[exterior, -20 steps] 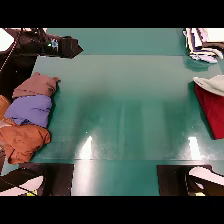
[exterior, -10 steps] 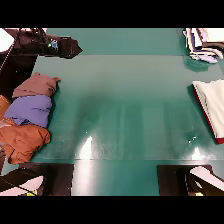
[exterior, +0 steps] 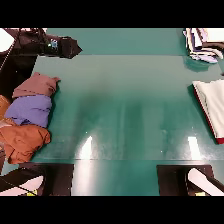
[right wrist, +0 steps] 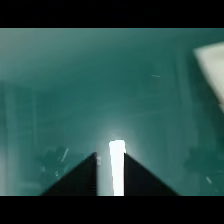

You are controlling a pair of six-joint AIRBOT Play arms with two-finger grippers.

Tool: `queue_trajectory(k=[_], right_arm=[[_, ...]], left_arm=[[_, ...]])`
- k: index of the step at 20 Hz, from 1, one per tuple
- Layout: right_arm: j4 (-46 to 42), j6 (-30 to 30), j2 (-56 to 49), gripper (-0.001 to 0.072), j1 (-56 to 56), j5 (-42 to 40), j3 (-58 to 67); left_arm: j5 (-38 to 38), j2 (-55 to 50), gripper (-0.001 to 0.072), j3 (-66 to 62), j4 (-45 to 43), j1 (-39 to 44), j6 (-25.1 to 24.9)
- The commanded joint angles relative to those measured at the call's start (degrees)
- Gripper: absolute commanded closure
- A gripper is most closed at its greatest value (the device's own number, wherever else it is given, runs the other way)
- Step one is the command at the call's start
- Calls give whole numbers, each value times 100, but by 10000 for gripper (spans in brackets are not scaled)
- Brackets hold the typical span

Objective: Fold the shirts.

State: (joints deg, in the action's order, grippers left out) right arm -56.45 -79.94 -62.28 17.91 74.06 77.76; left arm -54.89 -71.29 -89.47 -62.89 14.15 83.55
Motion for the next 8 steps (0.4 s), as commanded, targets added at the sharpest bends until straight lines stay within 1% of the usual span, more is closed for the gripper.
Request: queue_trajectory(k=[1,4,8], right_arm=[[79,9,9,691,-1491,-365,308],[79,13,11,691,-2070,-365,402],[87,11,11,691,-2155,-302,402]], left_arm=[[4,0,684,0,11,4,4],[4,0,684,0,11,4,4],[4,0,684,0,11,4,4]])
